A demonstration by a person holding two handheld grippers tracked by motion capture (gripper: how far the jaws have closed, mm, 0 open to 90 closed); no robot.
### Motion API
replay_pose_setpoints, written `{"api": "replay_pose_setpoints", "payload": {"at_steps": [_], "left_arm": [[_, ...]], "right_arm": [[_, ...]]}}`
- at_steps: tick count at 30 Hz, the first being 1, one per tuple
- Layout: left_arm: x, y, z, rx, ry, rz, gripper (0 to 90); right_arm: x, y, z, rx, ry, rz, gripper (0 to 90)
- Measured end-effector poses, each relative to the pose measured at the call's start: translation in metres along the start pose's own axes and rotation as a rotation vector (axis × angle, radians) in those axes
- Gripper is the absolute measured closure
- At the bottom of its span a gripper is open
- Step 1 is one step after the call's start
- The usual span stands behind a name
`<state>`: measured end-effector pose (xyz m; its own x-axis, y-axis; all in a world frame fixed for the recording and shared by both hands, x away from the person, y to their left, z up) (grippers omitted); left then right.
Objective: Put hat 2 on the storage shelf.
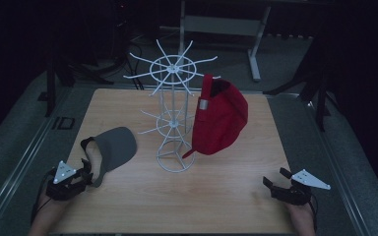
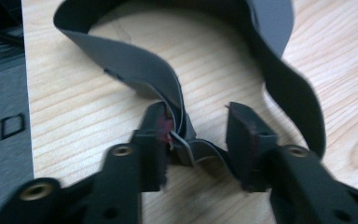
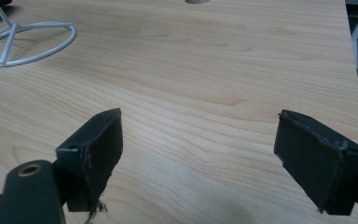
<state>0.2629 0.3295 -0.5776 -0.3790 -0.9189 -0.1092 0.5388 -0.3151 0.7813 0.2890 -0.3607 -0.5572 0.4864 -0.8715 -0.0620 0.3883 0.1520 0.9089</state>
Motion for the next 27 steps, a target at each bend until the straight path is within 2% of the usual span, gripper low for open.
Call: {"api": "replay_pose_setpoints", "payload": {"at_steps": [2,4,11,14,17,22,25,27], "left_arm": [[0.0,0.0,0.0,-0.001,0.03,0.007,77.4],[0.0,0.001,0.0,0.012,0.066,0.016,82.1],[-0.005,0.004,0.009,0.089,0.14,0.078,84.8],[-0.006,0.011,0.016,0.12,0.153,0.078,85.0],[-0.005,0.023,0.024,0.148,0.178,0.055,85.0],[0.0,0.044,0.033,0.193,0.185,0.011,85.1],[0.004,0.056,0.036,0.22,0.169,-0.025,85.1],[0.005,0.063,0.037,0.239,0.147,-0.033,85.1]], "right_arm": [[0.0,0.0,0.0,0.0,0.0,0.001,15.3],[0.0,0.0,0.0,-0.003,0.0,0.002,15.2],[0.001,0.001,0.0,0.002,-0.002,-0.008,15.3],[0.001,0.001,0.001,0.003,-0.002,-0.01,15.3],[0.001,0.001,0.0,0.004,-0.001,-0.012,15.3],[0.001,0.0,0.001,0.012,0.001,-0.012,15.3],[0.001,0.001,0.001,0.014,0.002,-0.015,15.3],[0.001,0.001,0.001,0.015,0.004,-0.016,15.3]]}}
Point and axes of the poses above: each handheld gripper's, and its own axes: z roughly backward along the jaws, y roughly out of its top, x roughly to its right, the point moved 2 cm from there along -z, roughly forward along the jaws, and after that the axes turned 2 degrees about x, right-handed, at the moved point
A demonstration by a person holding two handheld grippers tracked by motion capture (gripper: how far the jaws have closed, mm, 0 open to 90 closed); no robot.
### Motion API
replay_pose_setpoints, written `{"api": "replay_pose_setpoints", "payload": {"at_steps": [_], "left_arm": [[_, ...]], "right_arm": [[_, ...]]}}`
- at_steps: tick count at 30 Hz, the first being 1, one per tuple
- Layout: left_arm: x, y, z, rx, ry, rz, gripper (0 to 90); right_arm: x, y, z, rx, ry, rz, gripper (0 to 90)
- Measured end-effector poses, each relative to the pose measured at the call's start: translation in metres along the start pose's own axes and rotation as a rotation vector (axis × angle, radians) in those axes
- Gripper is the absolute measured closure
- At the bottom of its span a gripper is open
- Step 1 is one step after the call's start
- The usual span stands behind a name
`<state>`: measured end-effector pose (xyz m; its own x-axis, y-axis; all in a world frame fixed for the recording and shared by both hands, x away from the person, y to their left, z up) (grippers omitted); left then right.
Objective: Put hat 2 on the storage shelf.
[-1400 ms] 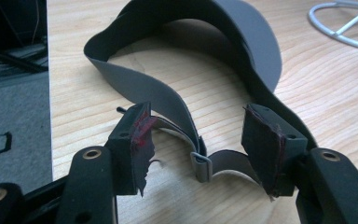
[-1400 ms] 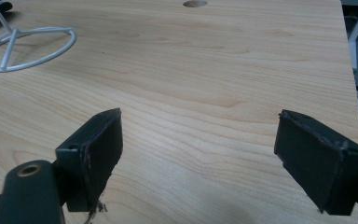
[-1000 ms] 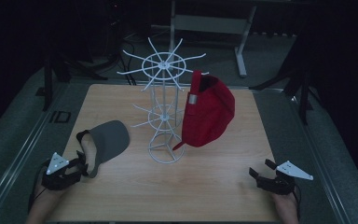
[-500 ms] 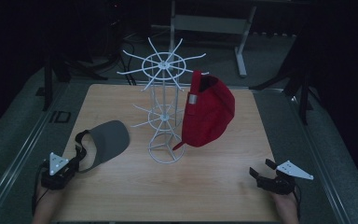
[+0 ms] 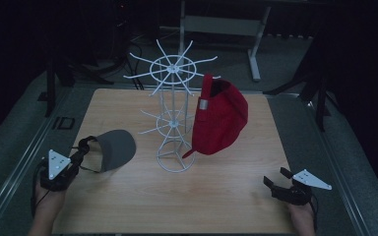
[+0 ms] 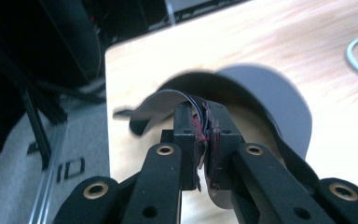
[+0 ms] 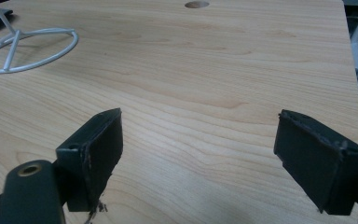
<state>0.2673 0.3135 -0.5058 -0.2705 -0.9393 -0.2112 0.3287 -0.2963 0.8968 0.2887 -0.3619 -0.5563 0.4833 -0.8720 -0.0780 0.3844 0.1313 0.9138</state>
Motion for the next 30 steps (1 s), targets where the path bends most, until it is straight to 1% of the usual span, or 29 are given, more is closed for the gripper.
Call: {"api": "replay_pose_setpoints", "payload": {"at_steps": [1,2,3,4,6,7,11,16,17,19,20,21,23,24,25,26,28,29,30], "left_arm": [[0.001,0.004,0.0,0.011,-0.001,-0.005,85.1],[0.001,0.007,-0.001,0.018,-0.015,-0.008,85.1],[0.002,0.01,-0.001,0.031,-0.014,-0.012,85.1],[0.003,0.013,-0.001,0.041,-0.023,-0.01,85.1],[0.005,0.02,-0.001,0.056,-0.026,-0.028,85.2],[0.005,0.022,-0.001,0.06,-0.035,-0.026,85.1],[0.007,0.035,0.001,0.089,-0.042,-0.057,85.1],[0.009,0.055,0.005,0.126,-0.059,-0.085,85.1],[0.009,0.06,0.006,0.137,-0.055,-0.087,85.1],[0.01,0.07,0.007,0.153,-0.074,-0.089,85.1],[0.011,0.075,0.008,0.165,-0.073,-0.092,85.1],[0.012,0.081,0.009,0.169,-0.078,-0.104,85.1],[0.013,0.089,0.011,0.18,-0.081,-0.119,85.1],[0.013,0.089,0.011,0.18,-0.081,-0.119,85.1],[0.016,0.099,0.015,0.201,-0.091,-0.126,85.1],[0.017,0.104,0.017,0.21,-0.104,-0.121,85.0],[0.019,0.113,0.022,0.229,-0.105,-0.135,85.0],[0.02,0.117,0.025,0.237,-0.12,-0.13,85.0],[0.021,0.12,0.027,0.245,-0.121,-0.134,85.0]], "right_arm": [[0.0,0.0,0.0,0.0,-0.001,0.0,15.3],[0.0,0.0,0.0,0.0,0.0,0.002,15.3],[0.0,0.0,0.0,0.001,0.0,0.0,15.3],[0.0,0.0,0.0,0.001,-0.001,-0.002,15.3],[0.001,-0.001,0.001,0.001,-0.001,-0.003,15.3],[0.001,-0.001,0.001,0.001,-0.002,-0.003,15.3],[0.001,0.0,0.001,0.004,0.0,-0.003,15.3],[0.0,-0.001,0.001,0.004,0.001,-0.003,15.3],[0.0,0.0,0.001,0.004,0.0,-0.002,15.3],[0.001,-0.001,0.001,0.005,0.001,-0.004,15.3],[0.001,-0.001,0.001,0.005,0.0,-0.003,15.3],[0.001,-0.001,0.001,0.004,0.001,-0.004,15.3],[0.001,-0.001,0.002,0.005,0.002,-0.004,15.3],[0.001,-0.001,0.002,0.005,0.002,-0.004,15.3],[0.001,-0.001,0.002,0.005,0.001,-0.004,15.3],[0.001,-0.001,0.002,0.005,0.001,-0.006,15.3],[0.001,-0.001,0.002,0.006,0.003,-0.008,15.3],[0.001,-0.001,0.002,0.005,0.003,-0.008,15.3],[0.001,-0.001,0.002,0.005,0.003,-0.008,15.3]]}}
Point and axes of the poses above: each handheld gripper's, and its own axes: z roughly backward along the jaws, y roughly out of its top, x roughly to its right, the point moved 2 cm from there along -z, roughly forward along the jaws, and after that the axes turned 2 degrees about x, right-handed, at the moved point
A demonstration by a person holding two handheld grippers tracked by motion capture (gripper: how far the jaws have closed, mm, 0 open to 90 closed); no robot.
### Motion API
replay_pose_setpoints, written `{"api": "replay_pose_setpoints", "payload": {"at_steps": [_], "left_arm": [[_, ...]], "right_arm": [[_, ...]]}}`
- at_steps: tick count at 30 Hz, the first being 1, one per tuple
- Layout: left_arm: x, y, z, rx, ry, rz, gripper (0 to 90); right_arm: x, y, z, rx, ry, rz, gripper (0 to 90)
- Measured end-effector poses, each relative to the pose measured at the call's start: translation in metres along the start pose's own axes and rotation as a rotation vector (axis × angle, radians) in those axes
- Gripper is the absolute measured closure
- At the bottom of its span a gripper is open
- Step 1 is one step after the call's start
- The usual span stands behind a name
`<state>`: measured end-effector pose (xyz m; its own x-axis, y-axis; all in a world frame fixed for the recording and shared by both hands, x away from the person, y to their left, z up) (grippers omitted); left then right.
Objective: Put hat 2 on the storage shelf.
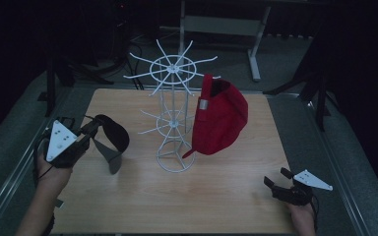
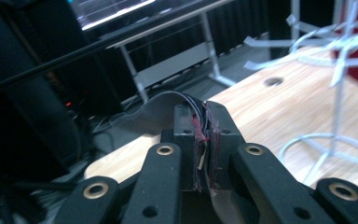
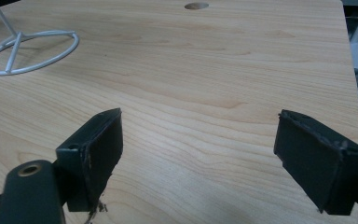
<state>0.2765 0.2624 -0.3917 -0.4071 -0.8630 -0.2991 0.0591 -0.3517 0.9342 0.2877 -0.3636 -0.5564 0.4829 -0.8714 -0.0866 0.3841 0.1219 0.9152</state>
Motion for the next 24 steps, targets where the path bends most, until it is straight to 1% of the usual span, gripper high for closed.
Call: {"api": "replay_pose_setpoints", "payload": {"at_steps": [2,5,7,10,13,14,16,19,22,24], "left_arm": [[0.002,0.008,0.002,0.006,-0.011,-0.002,85.0],[0.003,0.017,0.006,0.011,-0.012,-0.025,85.0],[0.003,0.023,0.009,0.017,-0.012,-0.032,85.0],[0.001,0.031,0.013,0.043,-0.018,-0.027,85.0],[0.0,0.042,0.016,0.058,-0.013,-0.046,85.0],[-0.001,0.046,0.017,0.066,-0.011,-0.051,85.0],[-0.001,0.056,0.02,0.075,-0.003,-0.076,85.0],[-0.003,0.071,0.02,0.088,-0.004,-0.093,85.0],[-0.004,0.086,0.017,0.092,-0.017,-0.097,85.0],[-0.006,0.095,0.015,0.097,-0.048,-0.097,85.0]], "right_arm": [[0.0,0.0,0.0,0.0,0.002,-0.001,15.3],[0.0,0.0,0.0,-0.001,0.003,-0.001,15.3],[0.0,0.0,0.0,-0.002,0.003,0.0,15.3],[-0.001,0.0,0.0,-0.001,0.003,-0.001,15.3],[-0.001,0.0,0.0,-0.002,0.003,-0.001,15.3],[0.0,0.0,0.0,-0.002,0.003,-0.001,15.3],[-0.001,0.0,0.0,0.0,0.004,-0.004,15.3],[-0.001,0.0,0.0,-0.002,0.004,-0.003,15.3],[-0.001,0.0,0.0,-0.004,0.005,-0.004,15.3],[-0.001,0.0,0.0,-0.004,0.005,-0.004,15.3]]}}
Point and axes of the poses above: each handheld gripper's, and its own axes: z roughly backward along the jaws, y roughly out of its top, x roughly to its right, the point moved 2 cm from there along -z, roughly forward along the jaws, and after that the axes turned 2 degrees about x, right-handed, at the moved point
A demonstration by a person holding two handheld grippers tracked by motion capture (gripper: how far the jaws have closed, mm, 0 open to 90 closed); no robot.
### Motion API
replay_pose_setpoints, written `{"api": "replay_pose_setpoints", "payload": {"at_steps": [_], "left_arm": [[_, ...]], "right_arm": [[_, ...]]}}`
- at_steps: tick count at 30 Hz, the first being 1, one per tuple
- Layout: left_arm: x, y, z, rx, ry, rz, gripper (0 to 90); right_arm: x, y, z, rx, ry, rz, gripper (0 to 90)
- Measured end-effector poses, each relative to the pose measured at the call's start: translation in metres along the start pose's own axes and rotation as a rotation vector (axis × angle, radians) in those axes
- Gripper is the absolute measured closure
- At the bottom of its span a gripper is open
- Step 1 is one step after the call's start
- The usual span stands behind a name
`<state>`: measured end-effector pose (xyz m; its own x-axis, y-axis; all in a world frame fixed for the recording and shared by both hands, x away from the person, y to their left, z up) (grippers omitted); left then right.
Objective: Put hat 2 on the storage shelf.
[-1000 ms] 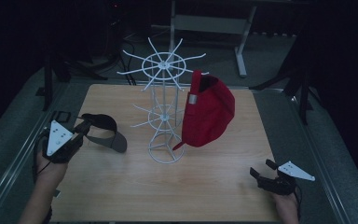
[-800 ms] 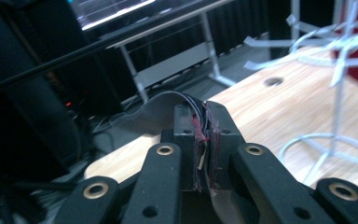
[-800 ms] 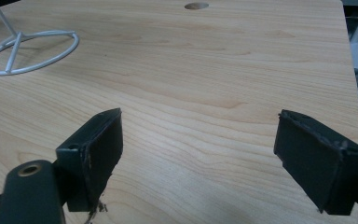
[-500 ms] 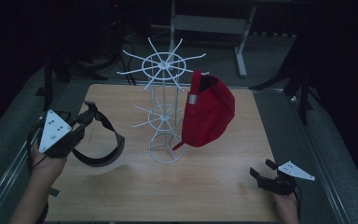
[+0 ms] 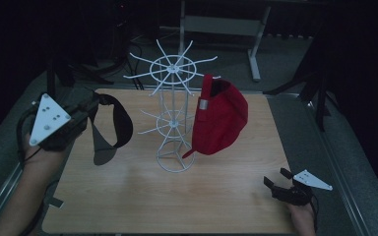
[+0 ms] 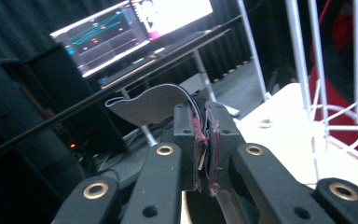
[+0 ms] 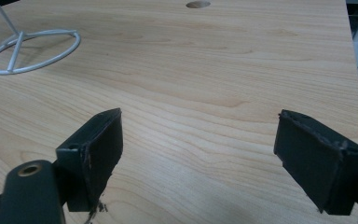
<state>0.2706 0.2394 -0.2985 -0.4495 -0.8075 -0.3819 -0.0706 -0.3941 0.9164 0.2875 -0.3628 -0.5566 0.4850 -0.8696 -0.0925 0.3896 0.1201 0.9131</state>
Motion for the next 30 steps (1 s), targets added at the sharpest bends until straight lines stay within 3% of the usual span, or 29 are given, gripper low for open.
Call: {"api": "replay_pose_setpoints", "payload": {"at_steps": [1,3,9,10,13,25,30], "left_arm": [[-0.002,0.004,-0.001,0.002,-0.008,-0.003,85.0],[-0.007,0.01,-0.003,0.02,-0.066,0.036,84.9],[-0.02,0.02,-0.002,0.039,-0.104,0.086,84.9],[-0.022,0.02,-0.001,0.046,-0.118,0.113,84.9],[-0.026,0.02,0.0,0.056,-0.133,0.142,84.9],[-0.022,0.033,-0.011,0.044,-0.13,0.111,84.9],[-0.026,0.047,-0.012,0.077,-0.132,0.118,84.9]], "right_arm": [[0.0,0.0,0.0,0.0,0.0,0.0,15.3],[0.0,0.0,0.0,-0.001,0.001,0.0,15.3],[0.001,0.0,0.0,-0.001,0.002,-0.002,15.3],[0.001,0.0,0.0,-0.001,0.003,0.0,15.3],[0.0,0.0,-0.001,-0.003,0.003,0.002,15.3],[0.0,0.0,-0.001,-0.008,0.0,0.005,15.3],[0.0,-0.001,-0.001,-0.01,0.0,0.007,15.3]]}}
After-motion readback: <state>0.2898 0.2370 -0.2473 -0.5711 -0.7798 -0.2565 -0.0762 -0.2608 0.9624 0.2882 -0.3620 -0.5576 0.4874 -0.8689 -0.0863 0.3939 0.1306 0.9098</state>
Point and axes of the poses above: each handheld gripper's, and its own axes: z roughly backward along the jaws, y roughly out of its top, x roughly to its right, the point moved 2 cm from there along -z, roughly forward along the jaws, and after that the axes turned 2 degrees about x, right-handed, at the moved point
